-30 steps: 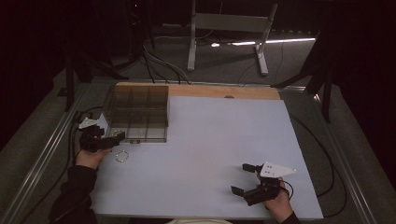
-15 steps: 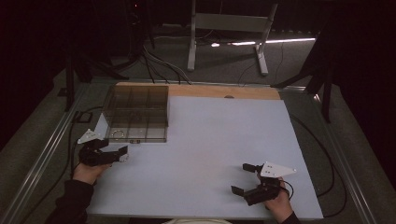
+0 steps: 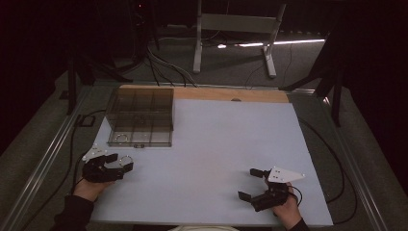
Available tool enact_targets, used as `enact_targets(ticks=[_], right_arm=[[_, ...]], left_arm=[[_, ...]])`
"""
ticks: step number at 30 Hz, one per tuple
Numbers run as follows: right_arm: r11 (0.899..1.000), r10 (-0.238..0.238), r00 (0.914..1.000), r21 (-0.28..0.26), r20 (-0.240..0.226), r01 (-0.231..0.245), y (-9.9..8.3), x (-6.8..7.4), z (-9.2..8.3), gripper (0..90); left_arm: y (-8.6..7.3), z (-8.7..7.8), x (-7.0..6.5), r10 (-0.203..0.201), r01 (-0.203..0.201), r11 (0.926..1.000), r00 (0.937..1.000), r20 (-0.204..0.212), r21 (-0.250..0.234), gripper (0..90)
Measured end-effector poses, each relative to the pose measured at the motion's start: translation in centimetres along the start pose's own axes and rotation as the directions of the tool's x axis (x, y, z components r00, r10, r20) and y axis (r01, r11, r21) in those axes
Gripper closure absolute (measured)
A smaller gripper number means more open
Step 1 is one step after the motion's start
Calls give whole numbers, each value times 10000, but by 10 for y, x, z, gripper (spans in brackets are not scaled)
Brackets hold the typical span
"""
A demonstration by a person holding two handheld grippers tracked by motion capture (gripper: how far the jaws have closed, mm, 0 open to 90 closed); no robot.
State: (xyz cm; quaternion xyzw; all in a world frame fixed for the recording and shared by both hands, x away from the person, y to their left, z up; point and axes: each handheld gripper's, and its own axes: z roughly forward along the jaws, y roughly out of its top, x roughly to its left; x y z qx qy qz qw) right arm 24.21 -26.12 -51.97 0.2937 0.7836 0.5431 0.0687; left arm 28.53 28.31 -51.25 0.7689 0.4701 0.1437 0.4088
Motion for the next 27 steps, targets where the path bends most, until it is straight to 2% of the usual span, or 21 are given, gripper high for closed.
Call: enact_targets(ticks=[1,2,4,6,8,14,17,20,27], right_arm=[[10000,-32,10000,-1,4,32,0,0,0,0],[10000,-35,10000,-10,-13,35,0,0,0,0],[10000,-38,10000,-3,-4,38,0,0,0,0],[10000,5,10000,3,-7,-5,0,0,0,0],[10000,-19,10000,-3,14,19,0,0,0,0],[10000,27,10000,-45,-36,-27,0,0,0,0],[10000,72,10000,-13,-31,-72,0,-1,0,0],[10000,47,10000,-15,-38,-47,0,0,0,0],[10000,50,10000,7,-29,-50,0,0,1,0]], left_arm=[[0,0,0,0,0,10000,10000,0,0,252],[-1,2,-1,227,-228,9996,9997,23,177,275],[-1,3,-1,337,-337,9992,9994,-12,207,308],[-2,5,-3,487,-487,9983,9988,7,304,378],[-2,7,-4,882,-874,9952,9960,-147,449,437],[-3,17,-4,1488,-1442,9850,9879,-432,953,580],[-2,22,-3,1561,-1484,9818,9860,-583,1183,651],[0,24,1,1535,-1463,9823,9866,-549,1173,698],[1,24,9,1048,-975,9883,9928,-582,1172,860]])
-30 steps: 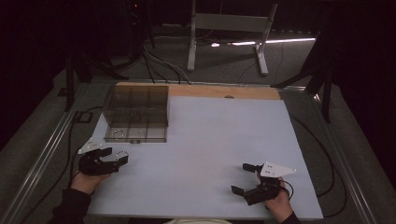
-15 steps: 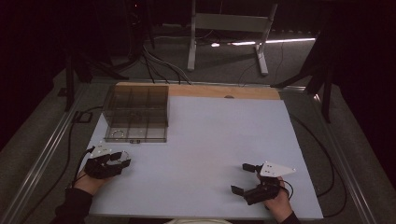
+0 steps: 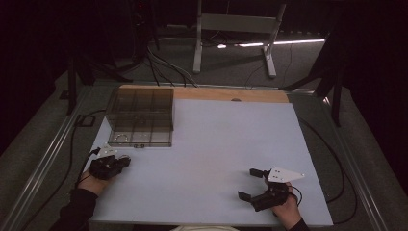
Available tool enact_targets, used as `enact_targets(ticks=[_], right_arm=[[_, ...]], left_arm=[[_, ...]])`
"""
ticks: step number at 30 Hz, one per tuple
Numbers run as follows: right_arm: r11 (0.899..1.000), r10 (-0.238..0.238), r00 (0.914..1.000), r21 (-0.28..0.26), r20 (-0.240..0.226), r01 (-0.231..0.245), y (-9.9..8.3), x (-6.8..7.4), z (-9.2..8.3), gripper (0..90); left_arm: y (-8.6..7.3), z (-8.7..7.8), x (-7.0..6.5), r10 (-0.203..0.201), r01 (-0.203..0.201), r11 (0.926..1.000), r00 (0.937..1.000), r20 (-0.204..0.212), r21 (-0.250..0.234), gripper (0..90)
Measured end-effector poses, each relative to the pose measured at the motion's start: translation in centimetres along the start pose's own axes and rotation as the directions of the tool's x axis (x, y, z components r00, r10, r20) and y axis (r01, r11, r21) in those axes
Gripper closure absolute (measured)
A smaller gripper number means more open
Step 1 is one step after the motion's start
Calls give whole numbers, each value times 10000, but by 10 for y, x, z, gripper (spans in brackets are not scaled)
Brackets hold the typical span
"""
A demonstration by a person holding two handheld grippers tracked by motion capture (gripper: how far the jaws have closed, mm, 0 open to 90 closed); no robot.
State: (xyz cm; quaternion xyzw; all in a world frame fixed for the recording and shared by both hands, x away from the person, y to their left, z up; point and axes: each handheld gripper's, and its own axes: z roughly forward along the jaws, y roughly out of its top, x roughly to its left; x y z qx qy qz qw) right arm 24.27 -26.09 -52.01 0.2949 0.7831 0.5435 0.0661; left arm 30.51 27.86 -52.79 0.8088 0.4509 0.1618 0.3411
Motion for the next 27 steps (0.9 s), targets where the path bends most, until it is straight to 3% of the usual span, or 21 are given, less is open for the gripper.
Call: enact_targets(ticks=[11,15,27], right_arm=[[10000,-7,10000,12,-4,7,0,0,0,0],[10000,-5,10000,-4,7,5,0,0,0,0],[10000,-13,10000,17,-4,13,0,1,0,0]], left_arm=[[3,-1,-1,-114,114,9998,9999,-9,169,883],[3,-2,-4,95,-96,9998,9999,33,193,883],[14,-15,-10,186,-182,9993,9997,130,-336,883]])
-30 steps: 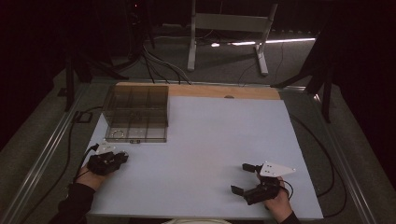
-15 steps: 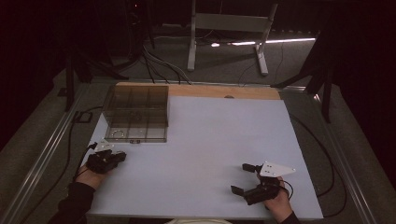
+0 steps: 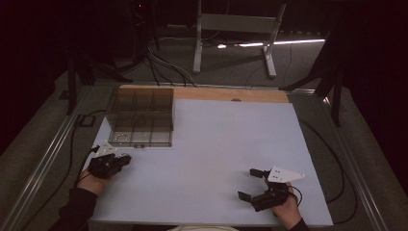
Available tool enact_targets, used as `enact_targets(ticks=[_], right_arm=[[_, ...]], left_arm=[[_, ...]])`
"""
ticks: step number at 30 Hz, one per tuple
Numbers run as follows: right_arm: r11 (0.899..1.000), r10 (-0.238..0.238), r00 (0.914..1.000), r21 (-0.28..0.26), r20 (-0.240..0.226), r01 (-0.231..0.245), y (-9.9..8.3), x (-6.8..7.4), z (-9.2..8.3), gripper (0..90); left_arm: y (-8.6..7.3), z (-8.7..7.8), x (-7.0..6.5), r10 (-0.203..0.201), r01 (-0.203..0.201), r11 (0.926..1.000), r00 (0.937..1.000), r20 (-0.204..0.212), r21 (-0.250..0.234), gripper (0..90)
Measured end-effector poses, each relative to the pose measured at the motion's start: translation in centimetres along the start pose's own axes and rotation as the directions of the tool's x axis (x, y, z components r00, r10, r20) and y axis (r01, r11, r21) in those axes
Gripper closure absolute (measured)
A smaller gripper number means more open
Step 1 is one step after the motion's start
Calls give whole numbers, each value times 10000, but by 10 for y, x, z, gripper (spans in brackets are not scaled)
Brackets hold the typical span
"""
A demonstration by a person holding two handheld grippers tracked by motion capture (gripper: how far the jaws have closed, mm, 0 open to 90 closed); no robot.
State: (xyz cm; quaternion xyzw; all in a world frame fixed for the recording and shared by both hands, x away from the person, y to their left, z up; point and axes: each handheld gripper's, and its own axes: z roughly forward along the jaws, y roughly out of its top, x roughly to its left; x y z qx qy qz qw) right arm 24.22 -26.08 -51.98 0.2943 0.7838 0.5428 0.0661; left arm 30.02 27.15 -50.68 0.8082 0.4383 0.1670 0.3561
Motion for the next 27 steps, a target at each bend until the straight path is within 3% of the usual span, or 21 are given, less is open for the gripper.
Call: enact_targets(ticks=[9,14,27], right_arm=[[10000,38,10000,9,27,-38,0,-1,0,0],[10000,66,10000,11,-15,-66,0,-1,0,0],[10000,54,10000,1,11,-54,0,-1,0,0]], left_arm=[[11,-7,0,15,-14,9994,10000,38,-352,882],[16,-11,4,-193,199,9977,9998,90,-641,882],[29,-12,13,-336,337,9951,9994,21,-926,882]])
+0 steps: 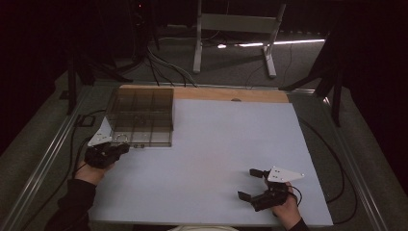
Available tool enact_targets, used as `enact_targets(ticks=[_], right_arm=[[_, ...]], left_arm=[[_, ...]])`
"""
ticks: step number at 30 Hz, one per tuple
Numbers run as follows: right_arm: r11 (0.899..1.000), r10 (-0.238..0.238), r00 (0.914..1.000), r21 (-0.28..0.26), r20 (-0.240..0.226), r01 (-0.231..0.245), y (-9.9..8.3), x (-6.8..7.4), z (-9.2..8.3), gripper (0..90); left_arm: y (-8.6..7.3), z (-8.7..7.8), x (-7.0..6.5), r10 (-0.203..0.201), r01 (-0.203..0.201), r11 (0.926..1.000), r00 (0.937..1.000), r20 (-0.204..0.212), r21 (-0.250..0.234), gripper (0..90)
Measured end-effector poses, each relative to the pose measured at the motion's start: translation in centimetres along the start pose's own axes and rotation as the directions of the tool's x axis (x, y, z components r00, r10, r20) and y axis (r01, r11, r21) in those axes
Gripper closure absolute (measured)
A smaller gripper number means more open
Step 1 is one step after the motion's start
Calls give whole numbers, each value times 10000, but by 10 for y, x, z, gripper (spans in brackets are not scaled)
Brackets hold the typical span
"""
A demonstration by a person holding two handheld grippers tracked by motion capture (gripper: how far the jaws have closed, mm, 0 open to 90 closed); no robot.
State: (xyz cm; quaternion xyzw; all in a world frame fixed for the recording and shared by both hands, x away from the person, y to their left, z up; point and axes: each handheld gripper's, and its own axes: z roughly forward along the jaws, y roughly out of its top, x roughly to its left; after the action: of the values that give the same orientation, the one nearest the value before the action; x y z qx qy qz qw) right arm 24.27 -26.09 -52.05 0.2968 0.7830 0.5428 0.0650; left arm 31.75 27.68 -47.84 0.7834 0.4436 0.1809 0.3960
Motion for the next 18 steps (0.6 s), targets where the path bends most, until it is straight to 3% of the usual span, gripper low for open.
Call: enact_targets(ticks=[10,18], right_arm=[[9999,-34,10000,-98,-35,34,0,0,0,0],[9999,-60,10000,-133,-51,59,0,1,-1,0]], left_arm=[[9,2,11,-284,284,9989,9996,-18,-380,882],[13,11,24,-525,516,9980,9983,-261,-367,882]])
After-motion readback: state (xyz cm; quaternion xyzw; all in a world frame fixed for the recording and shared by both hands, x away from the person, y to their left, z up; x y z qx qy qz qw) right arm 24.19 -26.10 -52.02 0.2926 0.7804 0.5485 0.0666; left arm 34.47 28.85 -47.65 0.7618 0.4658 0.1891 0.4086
